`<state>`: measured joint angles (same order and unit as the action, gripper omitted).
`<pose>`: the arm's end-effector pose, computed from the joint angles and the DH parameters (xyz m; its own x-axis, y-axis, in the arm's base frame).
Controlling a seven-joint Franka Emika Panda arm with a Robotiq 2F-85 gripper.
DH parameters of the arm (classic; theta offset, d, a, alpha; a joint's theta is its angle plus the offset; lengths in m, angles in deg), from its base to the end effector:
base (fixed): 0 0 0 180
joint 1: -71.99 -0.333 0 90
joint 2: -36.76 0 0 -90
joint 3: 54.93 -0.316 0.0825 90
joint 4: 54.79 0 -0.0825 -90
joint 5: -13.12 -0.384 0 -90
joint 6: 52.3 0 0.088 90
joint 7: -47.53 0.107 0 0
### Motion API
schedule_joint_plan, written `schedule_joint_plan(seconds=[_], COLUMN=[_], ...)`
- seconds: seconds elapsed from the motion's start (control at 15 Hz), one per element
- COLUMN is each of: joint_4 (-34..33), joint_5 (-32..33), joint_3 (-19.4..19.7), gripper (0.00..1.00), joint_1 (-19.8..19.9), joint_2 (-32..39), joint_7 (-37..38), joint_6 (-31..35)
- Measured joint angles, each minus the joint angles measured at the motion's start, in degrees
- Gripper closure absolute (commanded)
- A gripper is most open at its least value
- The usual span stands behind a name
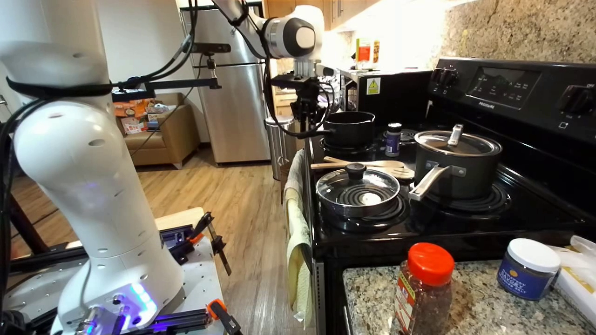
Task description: Remove the wooden spoon from the pot and put it on the stove and then center the pot on the plate
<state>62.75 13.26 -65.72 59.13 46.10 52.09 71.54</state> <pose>0.5244 0.2272 0.3570 0.9436 0.3270 -0.0522 0.3261 -0.9450 -0.0243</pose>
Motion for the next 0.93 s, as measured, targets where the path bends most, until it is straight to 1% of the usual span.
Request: schedule_joint_plan(seconds=[0.07,0.4,0.47,0.73,0.93], joint_4=[0.0,0.05,0.12,0.44,1.42], joint_5=[0.0,0.02,0.02,0.14,1.81], joint_3=[0.04,0.65,0.82,1.31,1.32], gripper=[0.38,0.05,0.02,0.0,0.0], joint_1=[0.0,0.06,0.09,0.12,0.1], joint_2=[-0.12,-1.46,-1.85,-4.17,-8.33], joint_7=[0.0,0.27,0.31,0.5,2.89], joint_6=[-0.18,-0.45,-0.45,0.09,1.44])
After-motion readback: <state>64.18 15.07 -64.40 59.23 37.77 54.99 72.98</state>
